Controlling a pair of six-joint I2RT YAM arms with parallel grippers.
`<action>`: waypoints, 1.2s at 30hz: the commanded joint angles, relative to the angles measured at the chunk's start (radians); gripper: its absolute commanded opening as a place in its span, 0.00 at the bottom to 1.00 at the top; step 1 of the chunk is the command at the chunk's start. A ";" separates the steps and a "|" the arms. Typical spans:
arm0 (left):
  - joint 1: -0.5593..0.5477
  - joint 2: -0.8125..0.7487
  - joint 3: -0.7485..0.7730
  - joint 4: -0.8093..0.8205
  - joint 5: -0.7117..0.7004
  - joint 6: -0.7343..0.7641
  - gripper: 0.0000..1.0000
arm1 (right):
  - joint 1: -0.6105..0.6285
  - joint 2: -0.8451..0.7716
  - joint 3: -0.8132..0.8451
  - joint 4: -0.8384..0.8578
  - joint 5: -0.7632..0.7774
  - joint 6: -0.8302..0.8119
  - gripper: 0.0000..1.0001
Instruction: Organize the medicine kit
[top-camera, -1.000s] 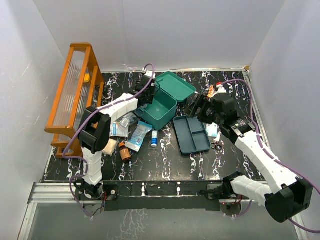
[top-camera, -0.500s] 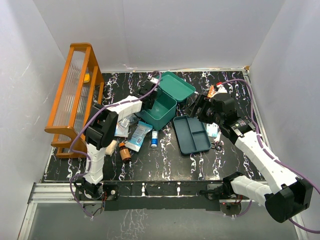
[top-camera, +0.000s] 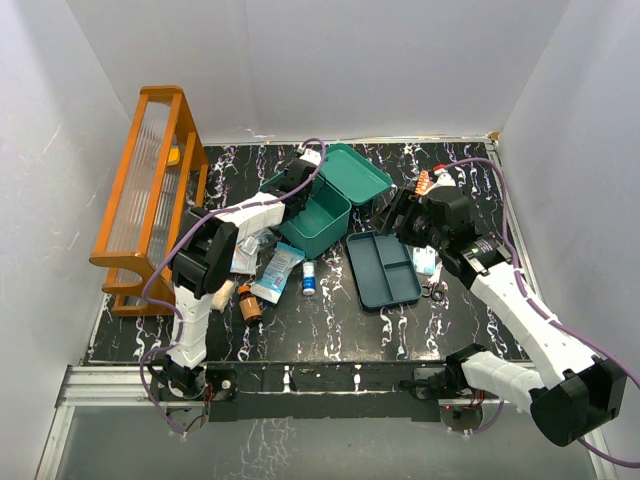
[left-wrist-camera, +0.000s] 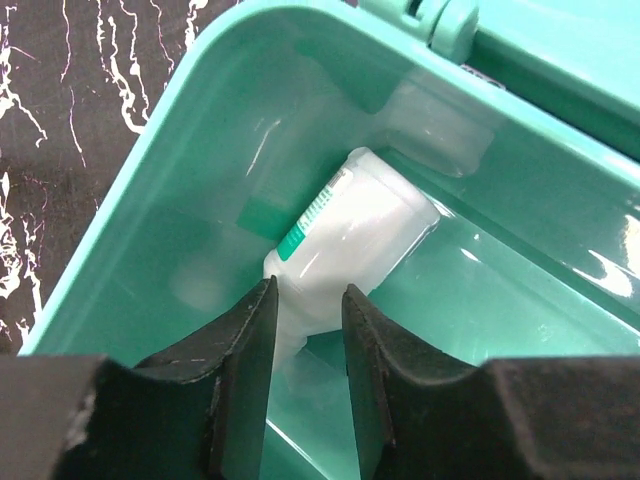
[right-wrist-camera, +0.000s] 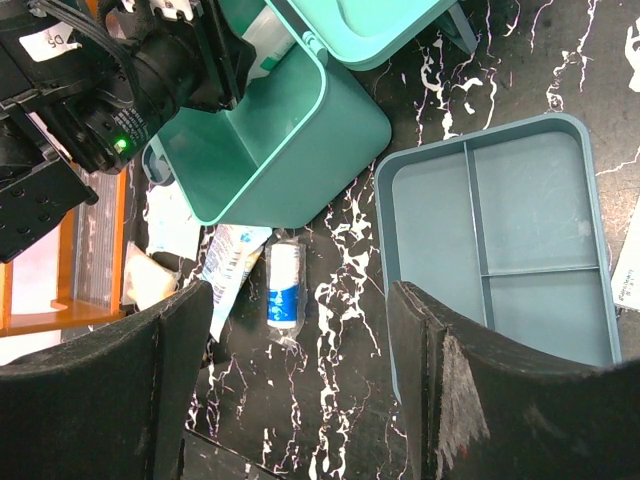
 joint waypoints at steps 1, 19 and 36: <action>0.003 -0.046 -0.007 0.028 -0.021 0.001 0.34 | -0.002 -0.028 0.013 0.018 0.023 -0.008 0.68; 0.005 -0.436 -0.013 -0.107 0.215 -0.145 0.68 | -0.001 0.012 0.054 0.045 -0.125 -0.060 0.67; 0.012 -0.824 -0.030 -0.210 0.260 -0.174 0.99 | 0.517 0.295 0.141 0.137 0.100 0.029 0.69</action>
